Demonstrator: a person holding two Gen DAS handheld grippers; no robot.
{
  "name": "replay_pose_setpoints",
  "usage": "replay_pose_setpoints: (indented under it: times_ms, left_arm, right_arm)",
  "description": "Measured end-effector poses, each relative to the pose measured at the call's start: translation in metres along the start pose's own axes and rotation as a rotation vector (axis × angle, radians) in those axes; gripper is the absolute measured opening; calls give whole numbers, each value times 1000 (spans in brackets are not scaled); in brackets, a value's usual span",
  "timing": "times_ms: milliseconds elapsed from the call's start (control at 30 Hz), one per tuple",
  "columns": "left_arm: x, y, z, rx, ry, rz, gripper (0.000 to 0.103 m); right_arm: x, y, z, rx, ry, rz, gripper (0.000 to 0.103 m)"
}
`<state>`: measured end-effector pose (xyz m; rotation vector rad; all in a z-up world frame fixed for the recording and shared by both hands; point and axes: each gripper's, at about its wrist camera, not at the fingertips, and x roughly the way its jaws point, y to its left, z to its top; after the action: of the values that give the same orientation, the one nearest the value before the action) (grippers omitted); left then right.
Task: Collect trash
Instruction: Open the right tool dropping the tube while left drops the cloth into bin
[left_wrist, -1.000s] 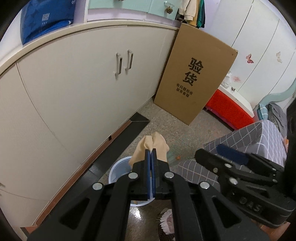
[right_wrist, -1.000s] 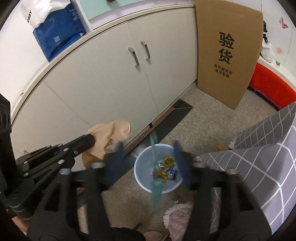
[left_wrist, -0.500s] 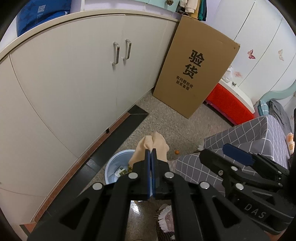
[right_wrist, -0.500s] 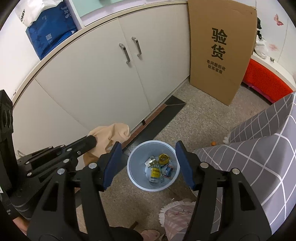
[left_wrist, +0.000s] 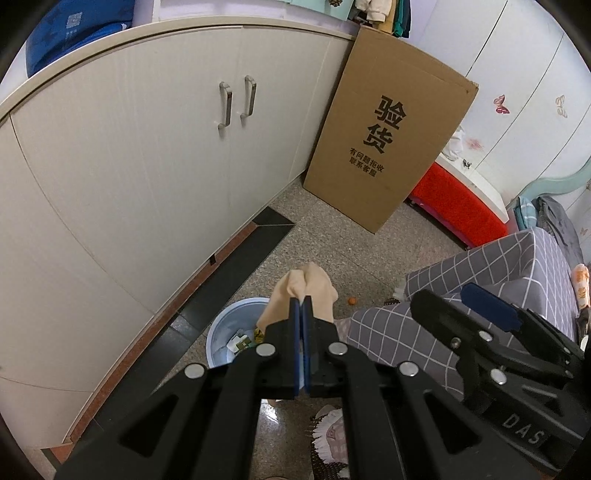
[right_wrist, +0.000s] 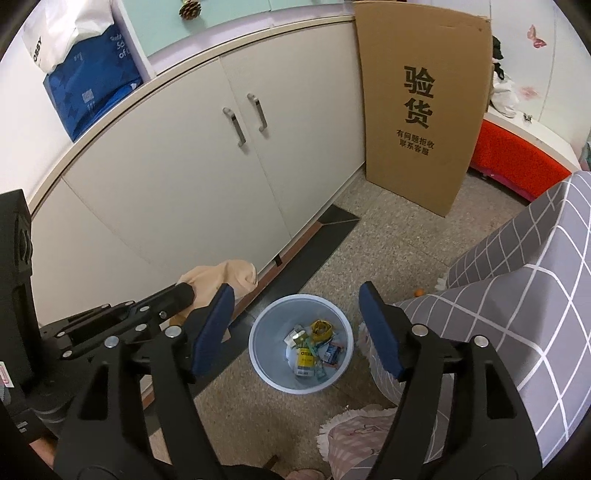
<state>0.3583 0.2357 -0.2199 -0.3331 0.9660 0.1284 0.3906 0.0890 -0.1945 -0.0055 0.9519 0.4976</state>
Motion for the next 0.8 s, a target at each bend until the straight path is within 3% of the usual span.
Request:
replay_pose_setpoints:
  times_ms: [333,367,400,433,500,800]
  left_arm:
    - [4,-3,1,-5,2,9,4]
    - [6,-2,1,-11,11,3,6]
    - [8,-1,1,-21,19,0,16]
    - [9,1,1,-33,22,3,31]
    - [10,8,1,-59,15,12,50]
    - [11,11,0,-59,21,28,51]
  right_arm:
    - [-4,-4,1,29,-27,-13,71]
    - [-4,-5,0,30,-26,-17,71]
    - [-3,-5,1,35,-24,-22,71]
    - [-3,-7,1,42,-21,-21,71]
    - [-3,-8,1,53,-20,-14,71]
    - [0,-5,1,35,-9,-18,72]
